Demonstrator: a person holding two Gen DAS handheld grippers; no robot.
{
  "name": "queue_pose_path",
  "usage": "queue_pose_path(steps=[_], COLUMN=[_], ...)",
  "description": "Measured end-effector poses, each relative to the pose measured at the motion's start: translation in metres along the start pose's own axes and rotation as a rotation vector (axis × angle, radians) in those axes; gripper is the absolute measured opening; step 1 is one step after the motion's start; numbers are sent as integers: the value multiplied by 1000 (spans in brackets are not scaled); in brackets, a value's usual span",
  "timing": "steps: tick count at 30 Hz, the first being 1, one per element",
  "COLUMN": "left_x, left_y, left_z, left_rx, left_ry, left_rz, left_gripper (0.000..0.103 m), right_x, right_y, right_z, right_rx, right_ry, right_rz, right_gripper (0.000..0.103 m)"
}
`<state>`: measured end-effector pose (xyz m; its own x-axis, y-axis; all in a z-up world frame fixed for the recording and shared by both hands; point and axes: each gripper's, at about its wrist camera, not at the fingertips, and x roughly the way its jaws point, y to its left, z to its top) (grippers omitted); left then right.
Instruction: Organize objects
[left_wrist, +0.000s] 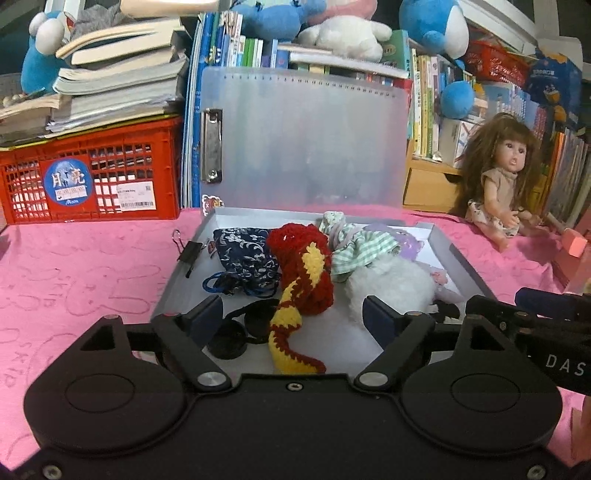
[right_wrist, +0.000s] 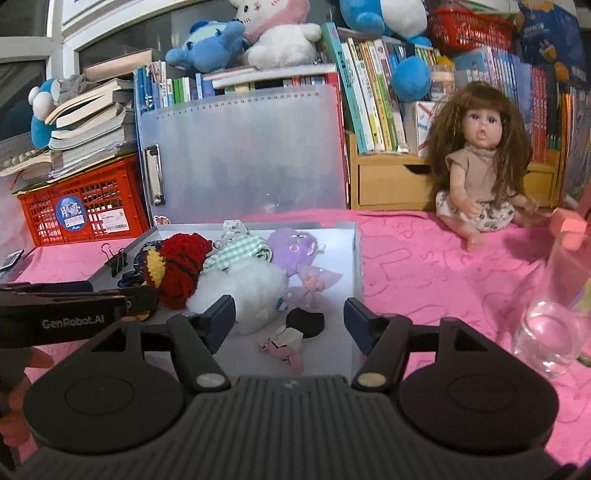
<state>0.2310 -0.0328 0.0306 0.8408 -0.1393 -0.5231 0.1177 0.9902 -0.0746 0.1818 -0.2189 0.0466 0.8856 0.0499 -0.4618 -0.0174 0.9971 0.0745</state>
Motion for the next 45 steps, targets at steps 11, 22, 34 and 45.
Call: queue_pose_path(steps=[11,22,34,45], left_x=[-46,-77,-79,-72], left_y=[15,24,25,26], left_z=[-25,-65,-91,-92], left_rx=[-1,14,18,11], left_ry=[21,56,119,136], left_rz=[17,51,85,112], left_gripper=[85,87,88,101], right_x=[-32,-49,-44,-40], right_y=[5,25,35,39], right_z=[-19,-52,-70,-73], right_rx=[11,-22,-48,-71], right_ry=[30,97,150,166], right_rz=[19,26,-16,-54], right_gripper=[80,82,86,97])
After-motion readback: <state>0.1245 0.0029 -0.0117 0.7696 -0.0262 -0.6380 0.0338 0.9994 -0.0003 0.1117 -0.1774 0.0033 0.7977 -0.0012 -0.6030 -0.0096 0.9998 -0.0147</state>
